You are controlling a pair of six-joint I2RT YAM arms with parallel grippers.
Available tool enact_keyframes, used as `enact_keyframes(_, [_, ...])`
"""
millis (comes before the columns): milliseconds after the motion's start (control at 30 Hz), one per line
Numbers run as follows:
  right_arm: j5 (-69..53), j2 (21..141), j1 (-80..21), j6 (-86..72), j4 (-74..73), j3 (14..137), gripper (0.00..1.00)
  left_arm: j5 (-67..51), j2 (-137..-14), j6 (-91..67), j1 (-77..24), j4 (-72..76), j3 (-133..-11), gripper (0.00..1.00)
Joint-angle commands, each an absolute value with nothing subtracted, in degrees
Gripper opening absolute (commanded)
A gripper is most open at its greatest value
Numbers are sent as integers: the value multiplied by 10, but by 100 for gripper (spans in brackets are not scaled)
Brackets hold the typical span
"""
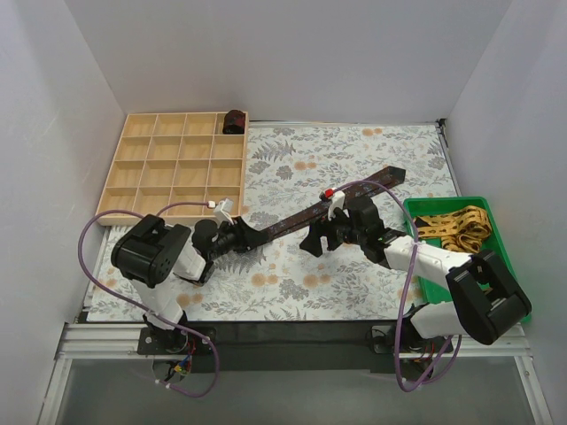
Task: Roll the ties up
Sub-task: Roll the tie
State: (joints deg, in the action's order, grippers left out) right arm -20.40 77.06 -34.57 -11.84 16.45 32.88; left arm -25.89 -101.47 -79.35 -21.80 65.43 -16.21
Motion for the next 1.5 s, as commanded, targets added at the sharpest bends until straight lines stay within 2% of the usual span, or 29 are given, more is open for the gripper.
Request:
enact_keyframes(0, [-216,775,-345,-120,189,335,75,-237,-1039,-801,-213,661,-152,27])
enact_keyframes(167, [-224,773,-344,-116,189,337,75,-246,-1029,-809,-211,678,-156,28])
enact_keyframes(233, [-227,773,-345,-110,190,347,75,-246,-989,-803,-211,658,-161,31])
enact_keyframes(267, [-231,774,-344,-108,190,355,75,-244,-972,-797,-211,644,-167,36])
enact_keyframes(367, [-239,797,-345,-100,192,394,70,-227,-889,-767,-211,568,-185,41])
enact_keyframes(500, [-253,874,-349,-96,208,455,64,-197,-798,-724,-212,397,-220,51])
enact_keyframes(567, [-264,904,-351,-105,216,479,60,-174,-761,-716,-211,344,-232,52])
enact_keyframes(733, [-278,997,-362,-136,246,553,59,-131,-727,-678,-211,177,-260,54])
enact_keyframes(867, [-295,1048,-373,-167,268,582,58,-130,-717,-675,-210,128,-251,54])
enact_keyframes(1033, [-311,1088,-387,-193,290,597,55,-137,-738,-667,-209,137,-250,54])
enact_keyframes(1233, [-319,1122,-392,-207,300,613,42,-144,-793,-664,-209,128,-278,52])
enact_keyframes(1267, [-321,1124,-392,-208,301,613,37,-145,-802,-665,-209,126,-280,52])
enact_keyframes(1467, [-320,1146,-392,-215,302,619,19,-147,-814,-664,-209,122,-287,52])
